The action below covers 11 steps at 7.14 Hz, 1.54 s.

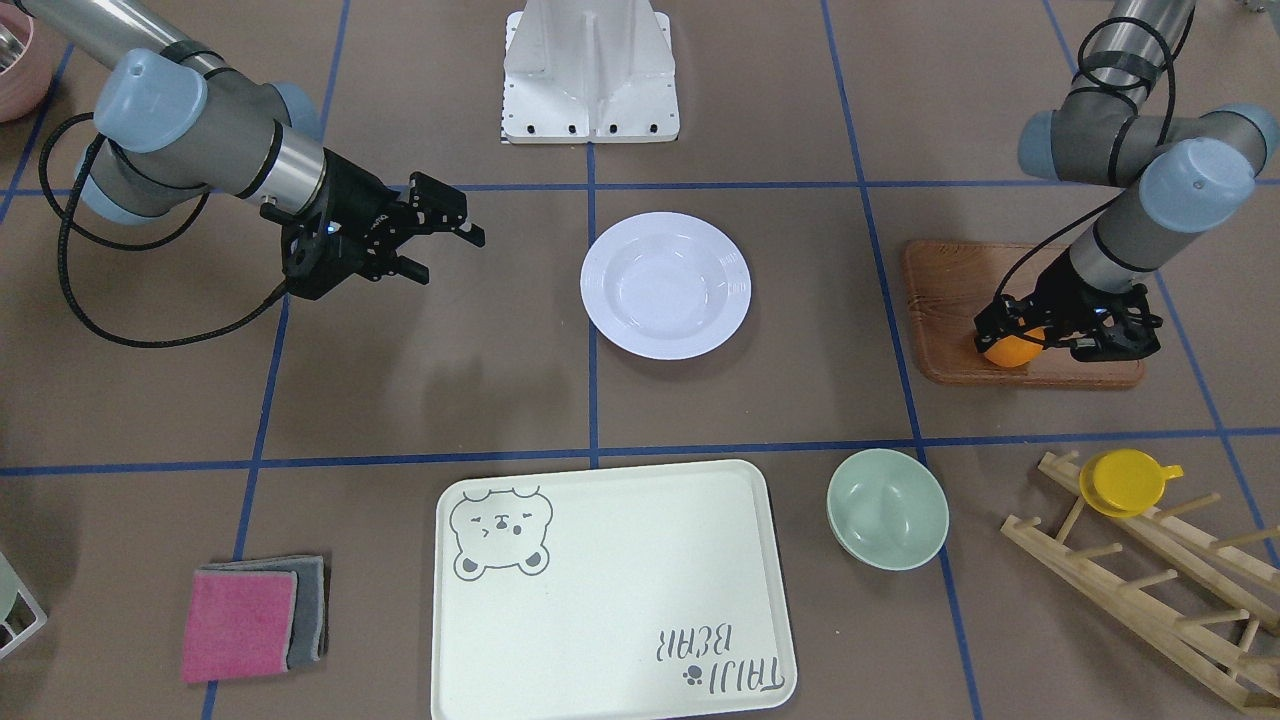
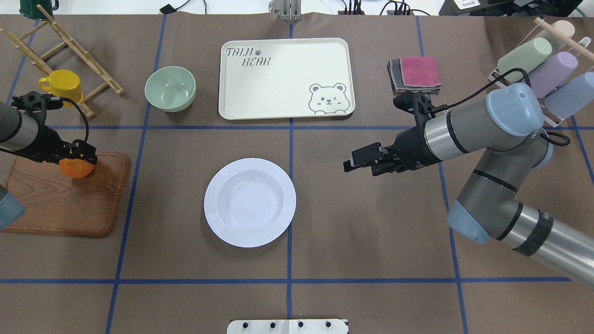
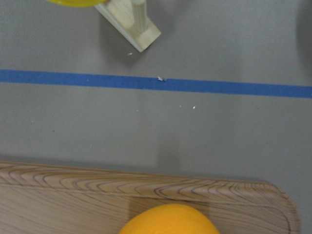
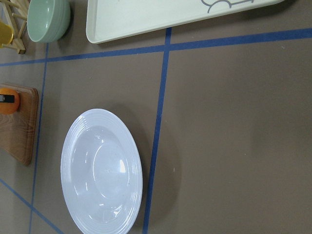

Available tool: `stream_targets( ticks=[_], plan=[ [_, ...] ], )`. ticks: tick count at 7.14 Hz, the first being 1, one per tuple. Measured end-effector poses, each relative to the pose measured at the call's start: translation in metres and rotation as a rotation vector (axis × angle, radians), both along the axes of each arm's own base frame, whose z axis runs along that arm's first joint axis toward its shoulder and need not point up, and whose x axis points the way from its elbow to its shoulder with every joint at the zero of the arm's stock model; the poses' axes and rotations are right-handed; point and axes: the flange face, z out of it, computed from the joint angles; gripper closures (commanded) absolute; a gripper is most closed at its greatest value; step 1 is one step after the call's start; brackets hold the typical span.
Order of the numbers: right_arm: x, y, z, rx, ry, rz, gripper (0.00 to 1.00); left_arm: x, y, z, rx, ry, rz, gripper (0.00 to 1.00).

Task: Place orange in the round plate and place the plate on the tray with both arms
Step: 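Lower the left gripper onto the orange while the right gripper nears the plate, then carry the orange onto the white plate with the left gripper while the right nears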

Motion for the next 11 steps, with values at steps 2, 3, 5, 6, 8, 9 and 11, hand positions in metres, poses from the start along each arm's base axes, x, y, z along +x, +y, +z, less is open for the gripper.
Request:
stream_targets(
  ticks=[2,3,5,6,8,9,11],
  plan=[
    [-0.005,-0.001,-0.003,0.001,-0.002,-0.003,0.00,0.001,0.000,-0.010,0.007,0.010,0.001,0.33],
    [-0.012,-0.001,-0.006,-0.004,-0.005,0.000,0.00,0.003,-0.002,-0.032,0.010,0.016,0.002,0.32],
    [-0.040,0.010,-0.015,-0.032,-0.053,0.048,0.01,0.021,-0.006,-0.126,-0.037,0.030,-0.029,0.32],
    [-0.060,0.020,-0.016,-0.036,-0.088,0.073,0.01,0.047,-0.003,-0.179,-0.072,0.041,-0.058,0.32],
    [-0.089,0.036,-0.011,-0.032,-0.138,0.101,0.02,0.124,0.021,-0.268,-0.118,0.043,-0.112,0.32],
    [-0.100,0.044,-0.010,-0.031,-0.147,0.110,0.09,0.156,0.036,-0.304,-0.130,0.039,-0.114,0.31],
    [-0.122,0.059,-0.010,-0.028,-0.158,0.126,0.10,0.199,0.067,-0.338,-0.119,0.036,-0.087,0.29]
  ],
)
